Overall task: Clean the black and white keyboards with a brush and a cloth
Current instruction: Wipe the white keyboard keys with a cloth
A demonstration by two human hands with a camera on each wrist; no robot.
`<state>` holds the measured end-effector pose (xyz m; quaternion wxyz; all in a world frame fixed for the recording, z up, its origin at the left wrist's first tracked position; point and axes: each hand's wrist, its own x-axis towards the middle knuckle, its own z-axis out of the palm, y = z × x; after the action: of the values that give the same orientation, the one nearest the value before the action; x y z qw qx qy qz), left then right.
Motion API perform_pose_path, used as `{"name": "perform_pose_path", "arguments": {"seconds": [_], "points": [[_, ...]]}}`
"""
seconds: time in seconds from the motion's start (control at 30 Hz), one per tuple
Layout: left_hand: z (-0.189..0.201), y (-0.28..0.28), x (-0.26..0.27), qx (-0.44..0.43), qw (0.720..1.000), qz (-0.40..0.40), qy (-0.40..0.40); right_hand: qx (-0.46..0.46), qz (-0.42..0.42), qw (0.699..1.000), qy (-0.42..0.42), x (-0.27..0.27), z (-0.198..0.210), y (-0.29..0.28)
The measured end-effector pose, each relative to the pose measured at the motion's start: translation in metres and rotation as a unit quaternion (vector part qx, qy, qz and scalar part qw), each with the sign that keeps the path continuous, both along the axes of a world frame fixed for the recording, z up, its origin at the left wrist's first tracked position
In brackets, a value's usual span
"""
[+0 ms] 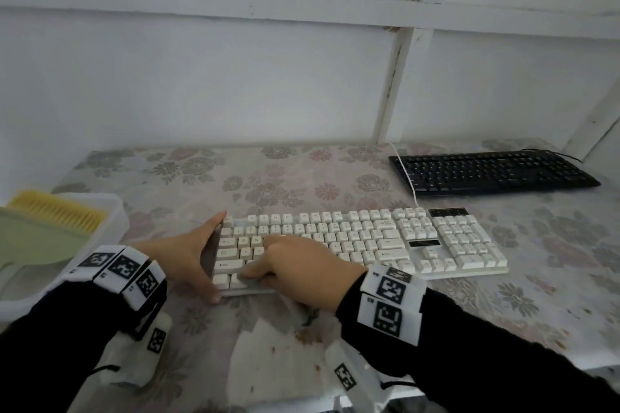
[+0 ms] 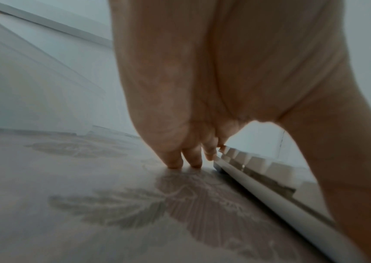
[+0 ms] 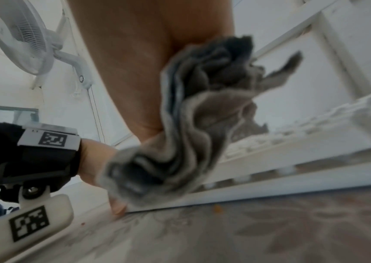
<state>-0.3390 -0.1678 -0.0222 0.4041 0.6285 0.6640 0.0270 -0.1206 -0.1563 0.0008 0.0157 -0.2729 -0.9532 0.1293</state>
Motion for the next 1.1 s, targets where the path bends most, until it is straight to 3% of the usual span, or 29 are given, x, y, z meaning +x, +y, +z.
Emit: {"name": "perform_pose_path", "arguments": {"seconds": [0.33, 0.5, 0.67, 0.8, 1.1], "points": [[-0.003, -0.002, 0.004, -0.005, 1.000, 0.019, 0.007, -0.025, -0.075, 0.994, -0.070, 0.104, 0.016, 0.025], [0.002, -0.003, 0.006, -0.009, 1.000, 0.009, -0.016, -0.001, -0.085, 0.995, -0.053, 0.077, 0.030, 0.025], [0.004, -0.004, 0.005, -0.002, 1.000, 0.003, -0.016, 0.000, 0.012, 0.999, 0.030, 0.002, 0.025, 0.000], [0.004, -0.005, 0.007, 0.017, 1.000, -0.003, -0.003, 0.009, 0.036, 0.999, 0.001, -0.034, 0.008, -0.010], [0.006, -0.005, 0.004, -0.006, 1.000, -0.003, -0.027, -0.013, -0.028, 0.999, -0.007, 0.050, -0.001, 0.011]]}}
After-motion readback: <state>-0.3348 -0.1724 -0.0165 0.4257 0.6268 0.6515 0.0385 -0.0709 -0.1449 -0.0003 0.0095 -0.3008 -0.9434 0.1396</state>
